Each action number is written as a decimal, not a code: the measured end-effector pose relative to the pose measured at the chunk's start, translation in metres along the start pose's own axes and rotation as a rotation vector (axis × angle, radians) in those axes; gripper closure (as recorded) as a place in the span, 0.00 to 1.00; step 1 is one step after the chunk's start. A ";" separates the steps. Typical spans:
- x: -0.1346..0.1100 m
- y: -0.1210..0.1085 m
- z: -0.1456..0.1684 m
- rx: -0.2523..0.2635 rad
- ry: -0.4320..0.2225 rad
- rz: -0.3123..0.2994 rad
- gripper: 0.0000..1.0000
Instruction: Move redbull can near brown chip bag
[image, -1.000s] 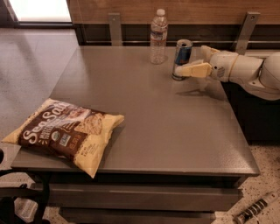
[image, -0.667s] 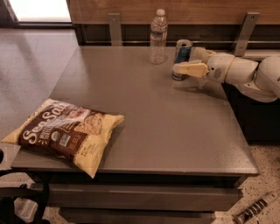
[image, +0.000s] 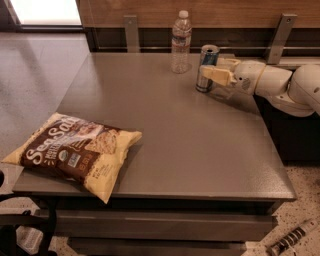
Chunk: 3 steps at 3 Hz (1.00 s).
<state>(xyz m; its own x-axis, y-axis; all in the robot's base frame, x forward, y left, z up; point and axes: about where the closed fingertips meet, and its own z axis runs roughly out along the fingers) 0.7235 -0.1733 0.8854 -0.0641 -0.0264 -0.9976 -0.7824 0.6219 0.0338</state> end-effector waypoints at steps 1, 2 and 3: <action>0.000 0.002 0.003 -0.005 0.000 0.000 0.86; 0.000 0.003 0.005 -0.009 -0.001 0.001 1.00; 0.000 0.003 0.005 -0.010 0.000 0.001 1.00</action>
Offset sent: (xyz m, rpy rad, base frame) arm 0.0003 0.0033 0.0000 0.0007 0.0002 0.0047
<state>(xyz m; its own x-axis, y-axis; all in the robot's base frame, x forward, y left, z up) 0.7242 -0.1669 0.8856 -0.0643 -0.0258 -0.9976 -0.7882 0.6144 0.0349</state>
